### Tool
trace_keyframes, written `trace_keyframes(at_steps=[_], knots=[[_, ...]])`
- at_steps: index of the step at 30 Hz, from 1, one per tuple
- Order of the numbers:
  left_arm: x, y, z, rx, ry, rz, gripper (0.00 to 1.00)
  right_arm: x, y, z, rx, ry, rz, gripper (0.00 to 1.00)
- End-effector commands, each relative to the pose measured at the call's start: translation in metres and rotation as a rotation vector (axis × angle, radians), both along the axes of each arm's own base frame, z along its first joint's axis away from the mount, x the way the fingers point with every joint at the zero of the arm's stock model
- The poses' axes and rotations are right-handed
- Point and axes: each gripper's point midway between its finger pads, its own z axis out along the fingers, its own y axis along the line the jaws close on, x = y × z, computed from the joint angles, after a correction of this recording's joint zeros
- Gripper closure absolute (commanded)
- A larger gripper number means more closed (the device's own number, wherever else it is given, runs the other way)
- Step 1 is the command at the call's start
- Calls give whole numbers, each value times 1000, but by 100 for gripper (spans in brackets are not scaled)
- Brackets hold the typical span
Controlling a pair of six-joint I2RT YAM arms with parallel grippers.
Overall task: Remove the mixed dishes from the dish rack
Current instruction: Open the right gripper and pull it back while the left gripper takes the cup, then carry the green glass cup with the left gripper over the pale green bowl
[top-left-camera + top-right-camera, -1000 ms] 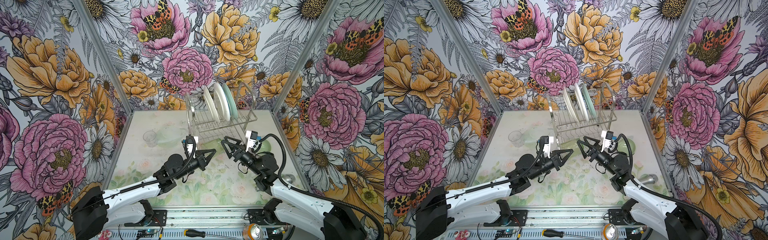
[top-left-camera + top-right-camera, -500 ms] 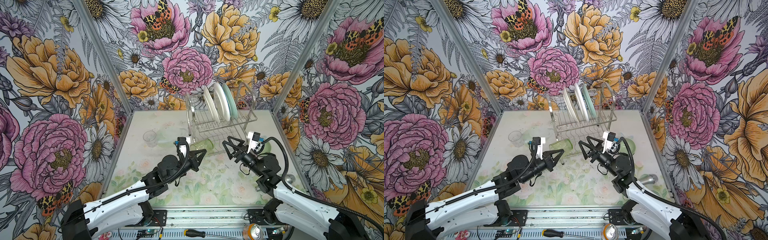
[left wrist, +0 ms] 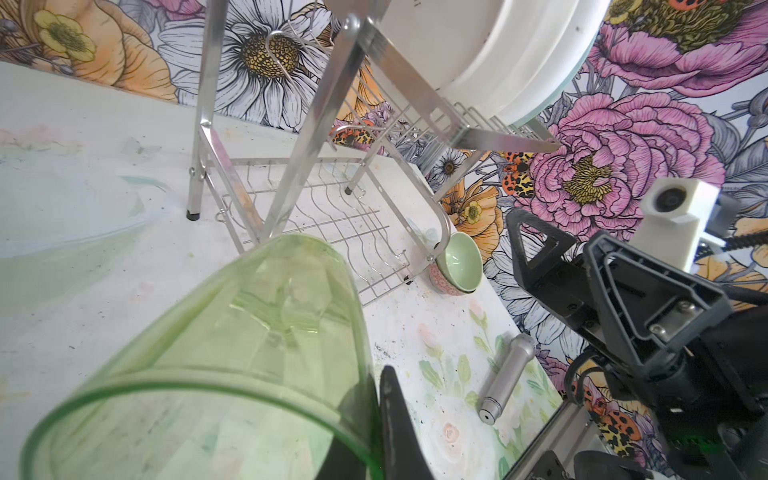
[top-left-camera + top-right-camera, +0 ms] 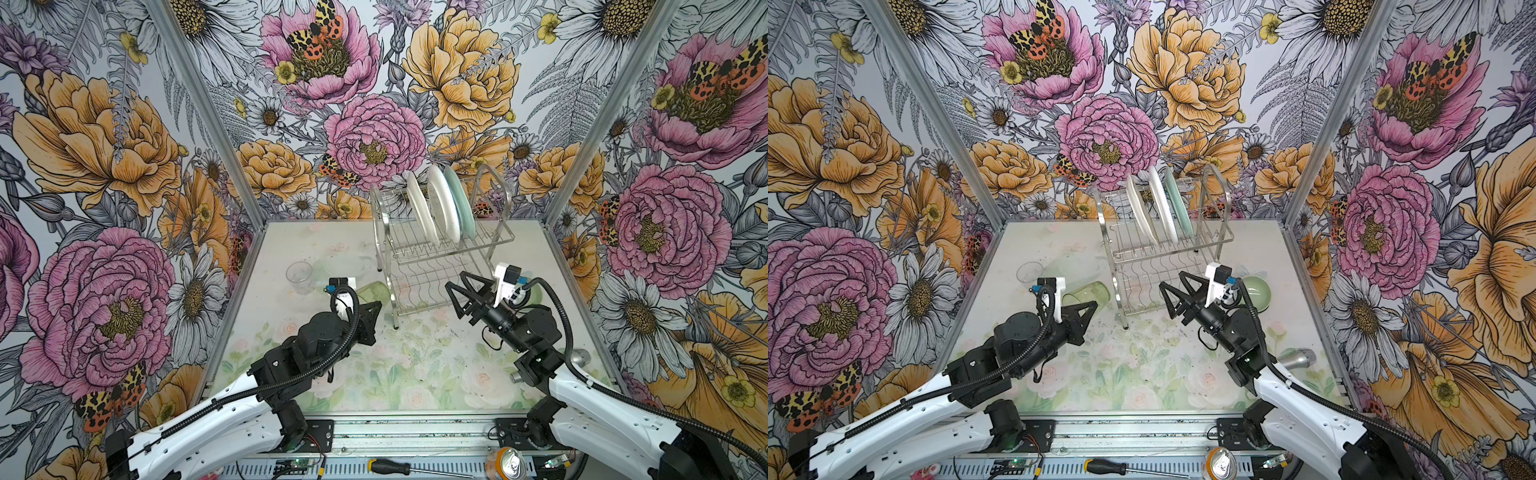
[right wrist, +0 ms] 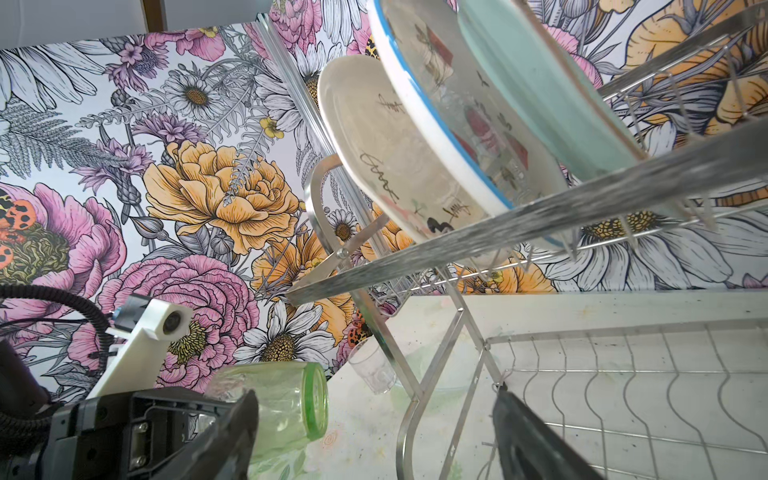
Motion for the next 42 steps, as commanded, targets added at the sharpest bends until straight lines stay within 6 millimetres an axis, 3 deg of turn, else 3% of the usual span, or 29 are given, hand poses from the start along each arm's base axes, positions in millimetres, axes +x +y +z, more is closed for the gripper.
trace_keyframes(at_steps=[1, 7, 14, 20, 22, 29, 35, 42], knots=[[1, 25, 1, 72, 0, 84, 100, 6, -6, -9, -42, -11, -41, 11], [22, 66, -8, 170, 48, 282, 100, 10, -14, -17, -69, -5, -77, 10], [79, 104, -29, 212, 210, 407, 100, 12, -27, -25, -93, 14, -125, 11], [124, 107, -46, 310, 291, 408, 100, 9, -35, -34, -109, 40, -144, 11], [139, 99, -54, 313, 328, 375, 100, 8, -37, -35, -115, 43, -150, 11], [189, 92, -101, 349, 479, 305, 100, 4, -46, -33, -157, 40, -180, 10], [221, 96, -132, 378, 572, 292, 100, 2, -51, -32, -192, 45, -198, 10], [244, 94, -169, 450, 688, 255, 100, 3, -54, -35, -213, 60, -214, 10]])
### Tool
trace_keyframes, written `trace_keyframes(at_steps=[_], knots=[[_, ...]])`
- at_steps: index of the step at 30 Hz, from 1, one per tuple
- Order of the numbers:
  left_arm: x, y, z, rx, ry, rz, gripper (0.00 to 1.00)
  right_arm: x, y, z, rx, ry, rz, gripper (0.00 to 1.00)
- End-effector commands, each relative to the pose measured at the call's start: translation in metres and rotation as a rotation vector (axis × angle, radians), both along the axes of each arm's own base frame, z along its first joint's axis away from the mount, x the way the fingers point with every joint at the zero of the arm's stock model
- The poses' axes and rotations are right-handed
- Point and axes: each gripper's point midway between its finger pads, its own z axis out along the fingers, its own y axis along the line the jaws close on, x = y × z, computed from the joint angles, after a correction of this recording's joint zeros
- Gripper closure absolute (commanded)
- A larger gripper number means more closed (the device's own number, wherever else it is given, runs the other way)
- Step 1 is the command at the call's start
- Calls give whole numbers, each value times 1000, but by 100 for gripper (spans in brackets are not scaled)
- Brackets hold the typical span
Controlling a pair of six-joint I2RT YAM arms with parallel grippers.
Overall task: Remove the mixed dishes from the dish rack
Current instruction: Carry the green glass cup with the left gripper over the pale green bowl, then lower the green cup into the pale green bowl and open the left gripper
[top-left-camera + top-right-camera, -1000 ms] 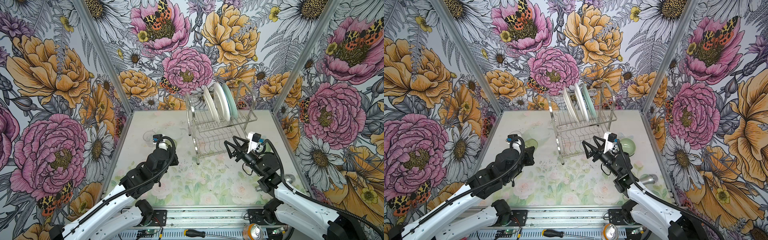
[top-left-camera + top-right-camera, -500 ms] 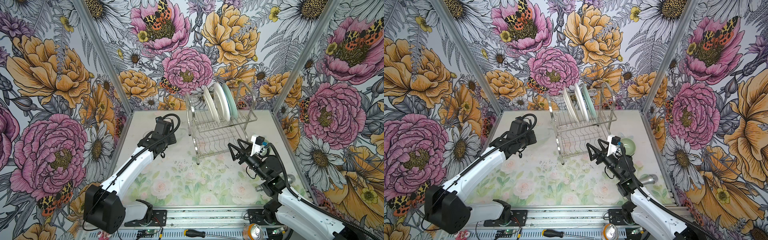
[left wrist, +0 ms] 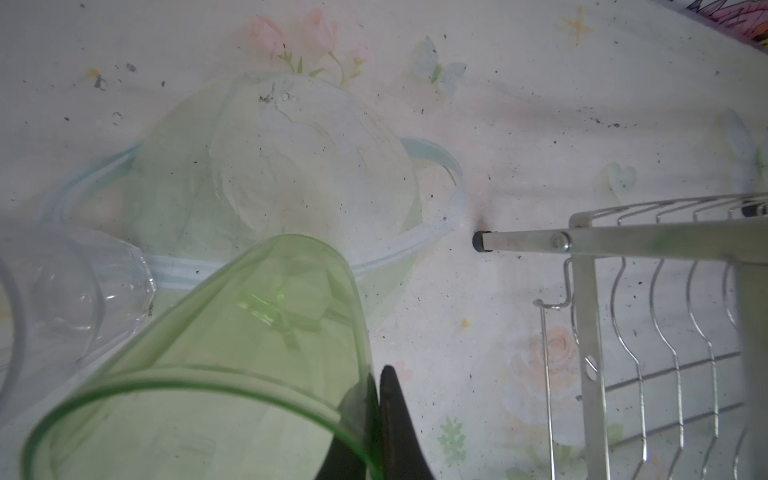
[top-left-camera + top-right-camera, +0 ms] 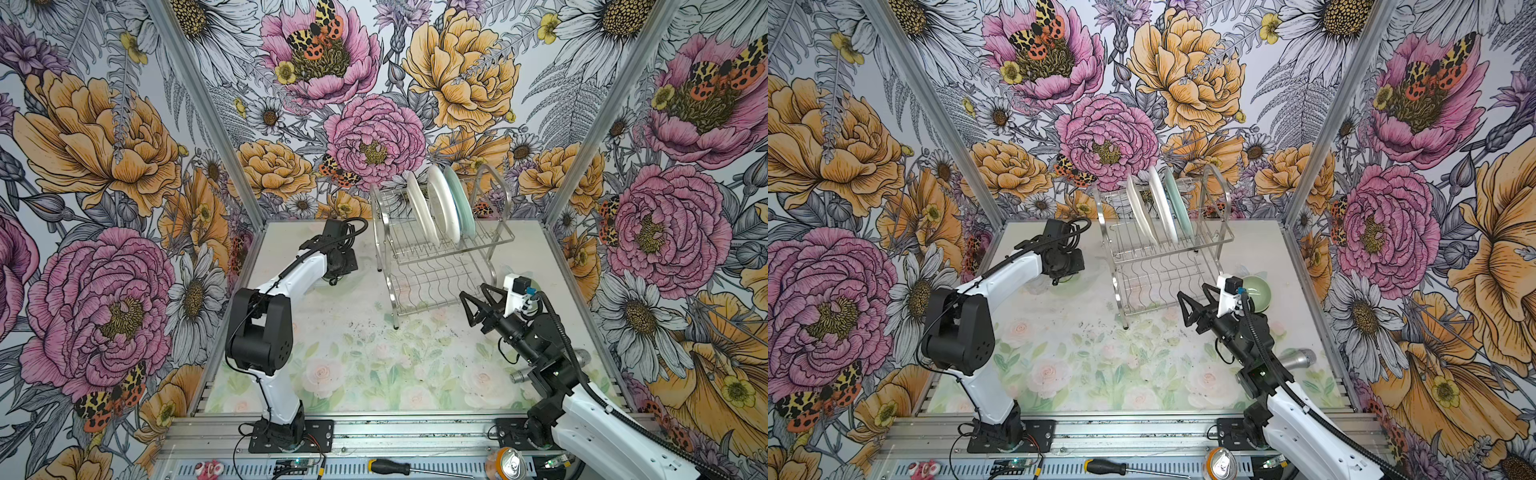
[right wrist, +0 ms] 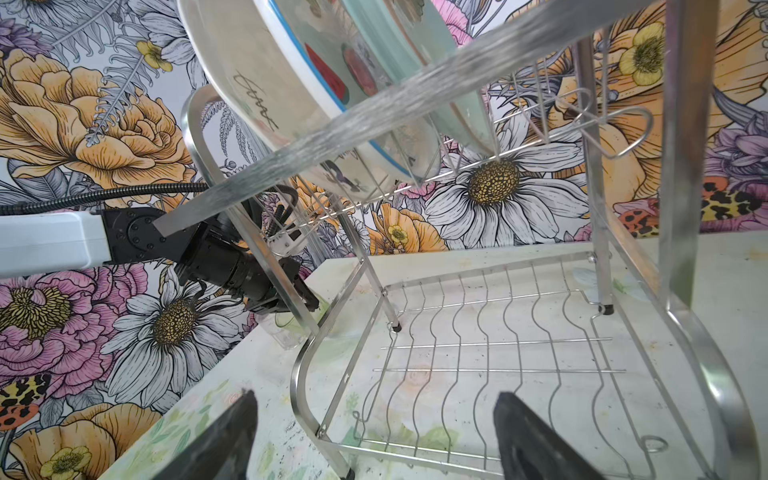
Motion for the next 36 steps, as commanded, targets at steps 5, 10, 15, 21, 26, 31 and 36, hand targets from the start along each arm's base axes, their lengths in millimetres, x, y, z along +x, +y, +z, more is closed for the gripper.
trace_keyframes(at_steps=[5, 10, 15, 21, 26, 31, 36], knots=[[12, 0, -21, 51, 111, -56, 100, 3, -7, 16, -12, -28, -36, 10], [18, 5, -24, 90, 130, -59, 100, 3, -7, 14, -13, -18, -35, 10], [24, 7, -25, 120, 143, -69, 70, 4, -7, 15, -16, -12, -32, 10], [33, 9, -19, 139, 124, -73, 57, 5, -7, 16, -15, -7, -32, 10], [42, 7, 2, 138, 69, -79, 51, 7, -6, 19, -31, -10, -31, 10], [47, 14, 39, 167, -15, -67, 40, 10, -8, 28, -60, -15, -46, 10], [42, 26, 66, 207, -70, -50, 22, 12, -7, 47, -75, -51, -37, 10]])
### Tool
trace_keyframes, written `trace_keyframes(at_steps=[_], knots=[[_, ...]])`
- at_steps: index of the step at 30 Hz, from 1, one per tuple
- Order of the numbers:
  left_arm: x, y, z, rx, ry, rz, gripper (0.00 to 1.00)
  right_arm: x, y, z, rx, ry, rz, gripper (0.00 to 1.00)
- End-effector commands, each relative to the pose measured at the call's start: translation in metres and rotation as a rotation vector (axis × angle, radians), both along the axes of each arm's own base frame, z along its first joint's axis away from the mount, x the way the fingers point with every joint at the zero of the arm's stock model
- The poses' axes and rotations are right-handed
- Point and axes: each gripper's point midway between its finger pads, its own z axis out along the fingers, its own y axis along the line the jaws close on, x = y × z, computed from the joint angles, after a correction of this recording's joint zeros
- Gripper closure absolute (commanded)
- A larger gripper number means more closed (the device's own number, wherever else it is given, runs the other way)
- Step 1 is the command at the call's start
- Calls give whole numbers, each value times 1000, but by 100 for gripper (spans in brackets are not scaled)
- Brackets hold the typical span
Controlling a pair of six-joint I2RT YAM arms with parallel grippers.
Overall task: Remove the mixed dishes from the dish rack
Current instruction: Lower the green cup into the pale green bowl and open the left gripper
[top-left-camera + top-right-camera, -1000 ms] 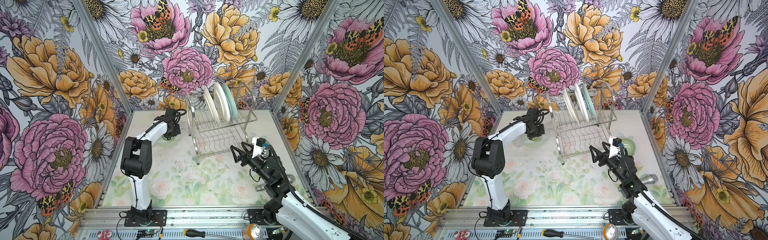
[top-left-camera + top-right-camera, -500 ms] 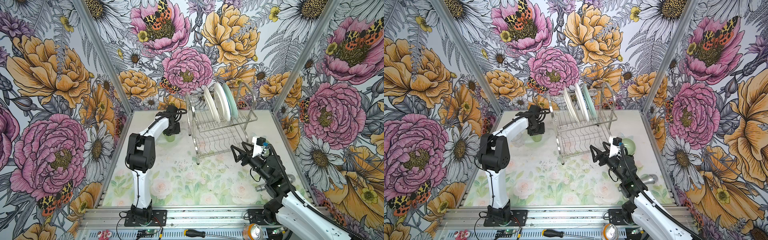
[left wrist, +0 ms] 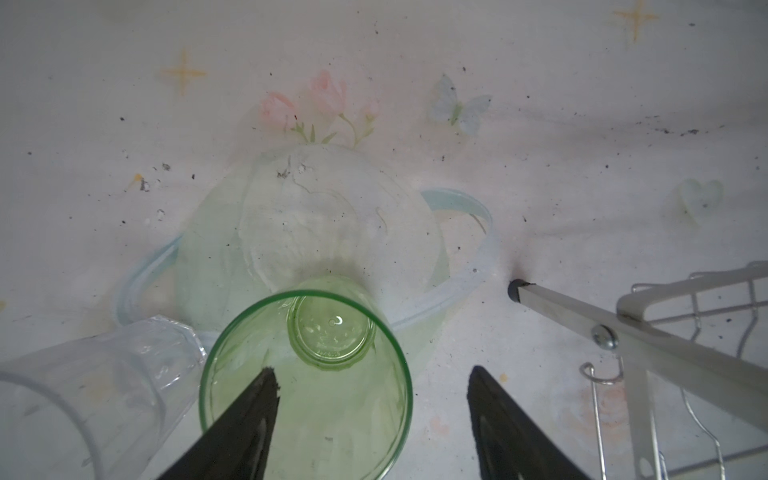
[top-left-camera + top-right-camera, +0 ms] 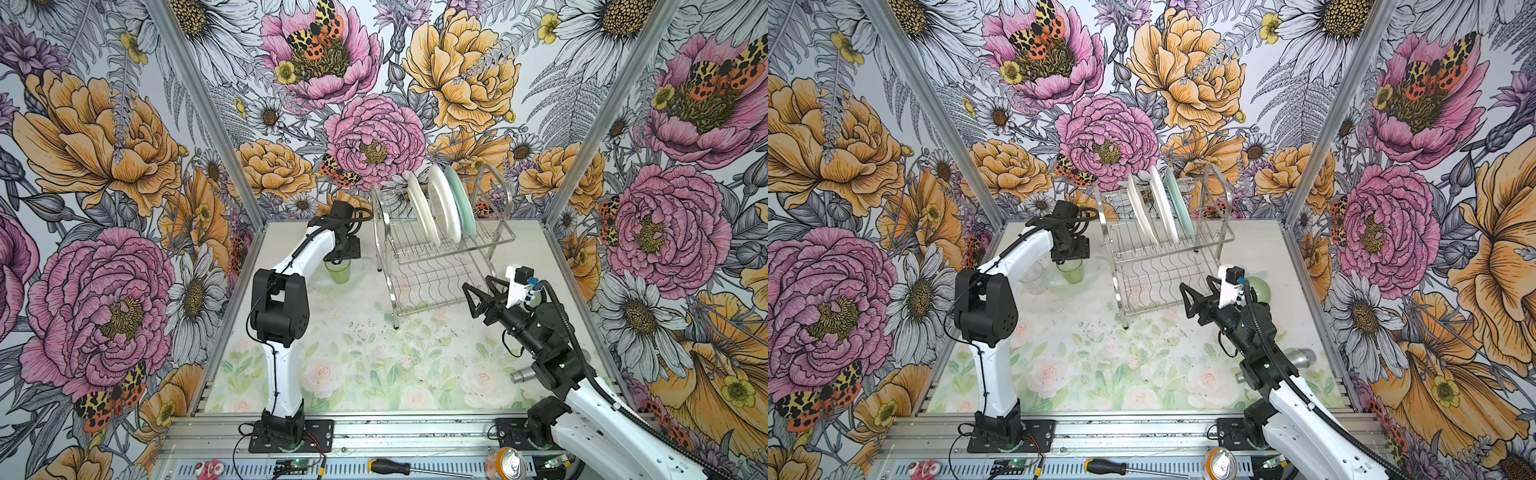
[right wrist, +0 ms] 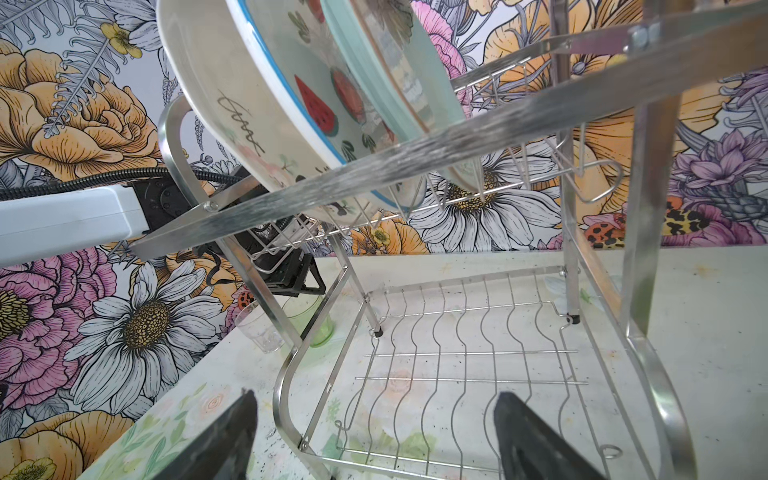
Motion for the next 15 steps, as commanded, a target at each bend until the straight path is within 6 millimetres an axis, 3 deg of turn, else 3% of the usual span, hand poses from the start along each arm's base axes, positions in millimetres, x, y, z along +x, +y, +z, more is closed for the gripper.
trace_keyframes(at_steps=[1, 7, 12, 13, 15], knots=[[0, 13, 52, 31, -117, 11, 19, 2, -2, 24, -23, -55, -7, 10], [-15, 11, 69, 14, -143, -3, 15, 5, -3, 33, -30, -74, -22, 10], [-25, -5, 75, -7, -152, -39, 12, 9, -2, 39, -35, -56, -25, 10], [-30, -7, 93, -14, -190, -48, 10, 9, -2, 41, -36, -50, -24, 10], [-33, -10, 99, -14, -203, -63, 9, 7, 0, 48, -37, -48, -7, 10]])
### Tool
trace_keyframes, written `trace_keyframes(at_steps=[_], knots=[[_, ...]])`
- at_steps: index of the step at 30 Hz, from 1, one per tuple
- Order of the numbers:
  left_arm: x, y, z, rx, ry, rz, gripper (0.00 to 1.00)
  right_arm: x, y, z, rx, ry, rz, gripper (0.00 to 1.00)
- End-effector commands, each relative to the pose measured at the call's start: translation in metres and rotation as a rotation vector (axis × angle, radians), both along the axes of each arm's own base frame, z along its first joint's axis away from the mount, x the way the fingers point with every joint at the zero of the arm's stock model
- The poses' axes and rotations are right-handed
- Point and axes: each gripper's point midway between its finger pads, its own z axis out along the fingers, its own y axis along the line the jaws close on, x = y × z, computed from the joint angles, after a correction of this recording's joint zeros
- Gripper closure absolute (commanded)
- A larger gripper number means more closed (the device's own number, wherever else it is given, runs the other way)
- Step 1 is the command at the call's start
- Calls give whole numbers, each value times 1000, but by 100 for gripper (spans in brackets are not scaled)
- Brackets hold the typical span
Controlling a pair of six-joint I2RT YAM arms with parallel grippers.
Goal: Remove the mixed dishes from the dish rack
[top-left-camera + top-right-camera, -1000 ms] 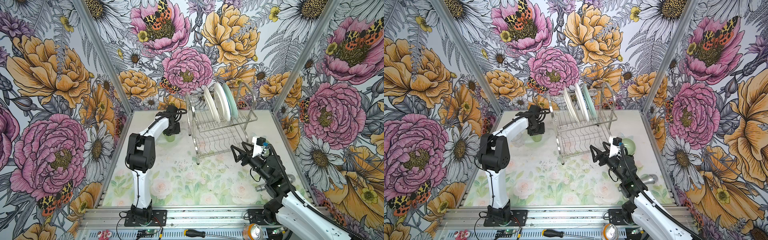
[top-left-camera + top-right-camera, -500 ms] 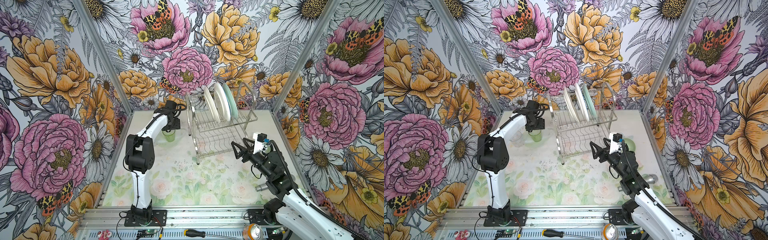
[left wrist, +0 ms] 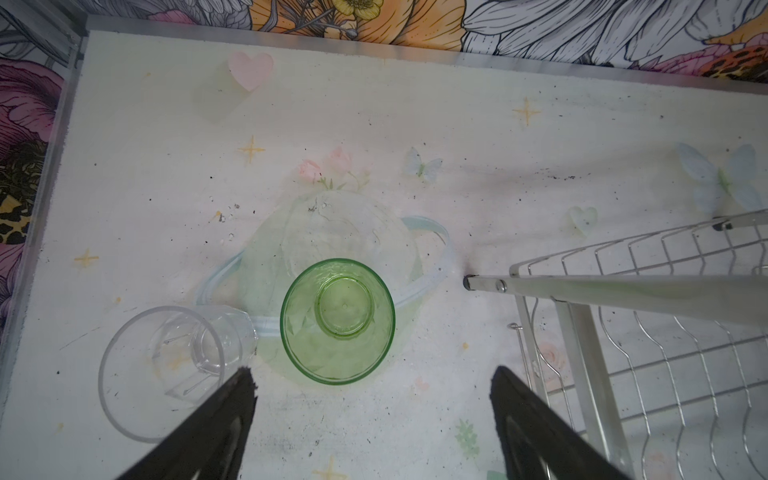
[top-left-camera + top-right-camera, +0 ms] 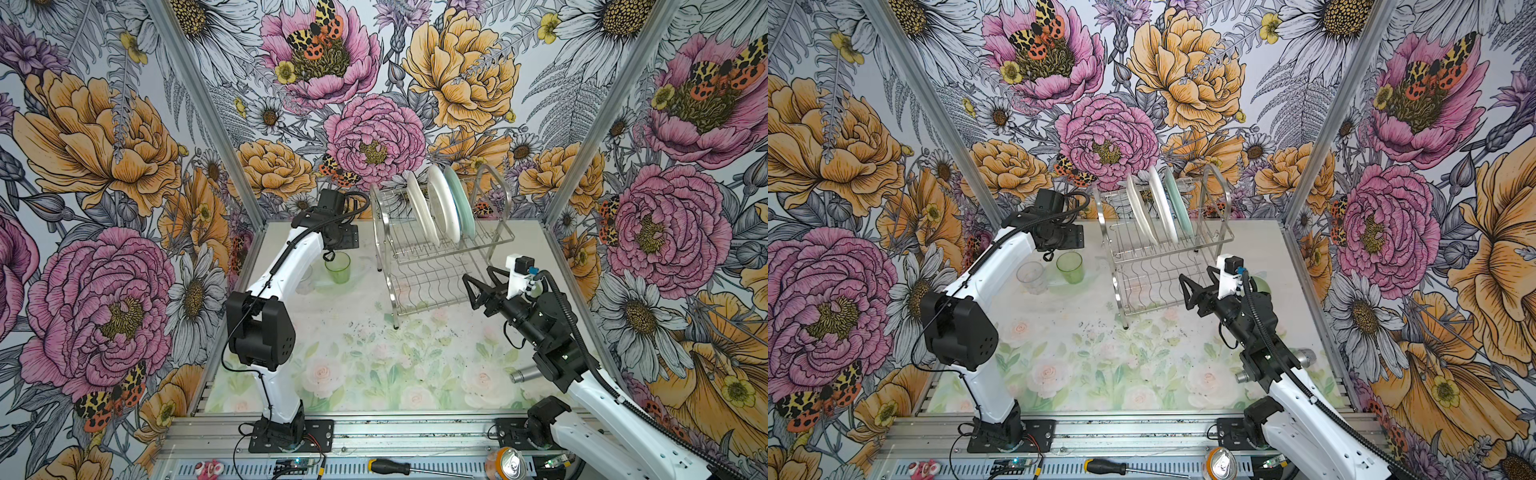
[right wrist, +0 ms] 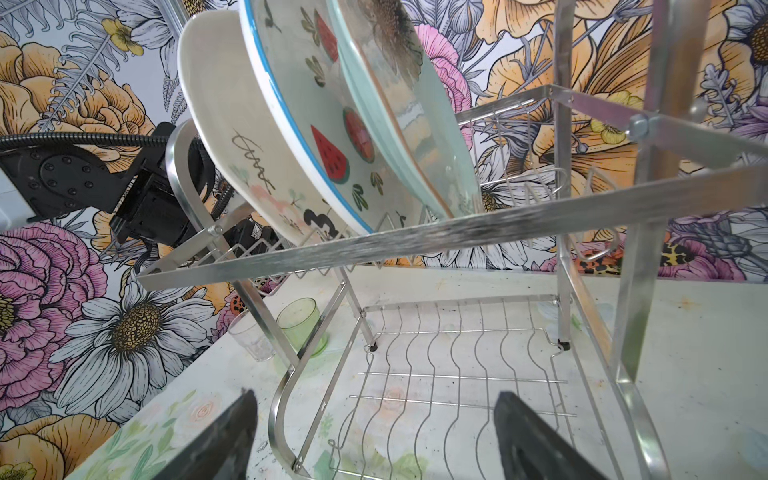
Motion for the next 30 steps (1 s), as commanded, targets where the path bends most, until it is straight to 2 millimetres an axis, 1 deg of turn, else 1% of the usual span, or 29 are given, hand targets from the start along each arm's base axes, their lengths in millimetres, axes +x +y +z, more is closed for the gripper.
trace_keyframes(at_steps=[1, 5, 10, 14, 17, 18, 21, 24, 26, 29, 30], knots=[[-7, -6, 21, 3, -53, -35, 8, -2, -1, 28, 3, -34, 4, 10], [-10, -2, 30, 2, -72, -26, 8, -3, -2, 41, -8, -33, 0, 10], [-21, 2, 39, -1, -92, -17, 7, 0, -2, 50, -19, -44, -2, 10], [-31, 7, 38, -2, -94, -8, 7, 2, 2, 55, -33, -46, 14, 11], [-40, 11, 37, -6, -97, -3, 7, 1, 0, 62, -46, -60, 9, 11], [-42, 11, 36, -24, -102, -7, 6, 1, -1, 67, -51, -70, 4, 11], [-51, 6, 37, -160, -135, -33, 7, -1, -1, 78, -80, -91, 9, 13], [-63, 6, 46, -222, -195, -35, 6, 3, -3, 85, -118, -87, 5, 14], [-73, 4, 56, -249, -245, -41, 7, 8, -4, 89, -129, -80, -3, 15], [-89, -1, 69, -289, -323, -54, 6, 18, -4, 97, -136, -71, -8, 16], [-94, -3, 72, -306, -350, -61, 6, 23, -4, 100, -131, -59, -6, 18]])
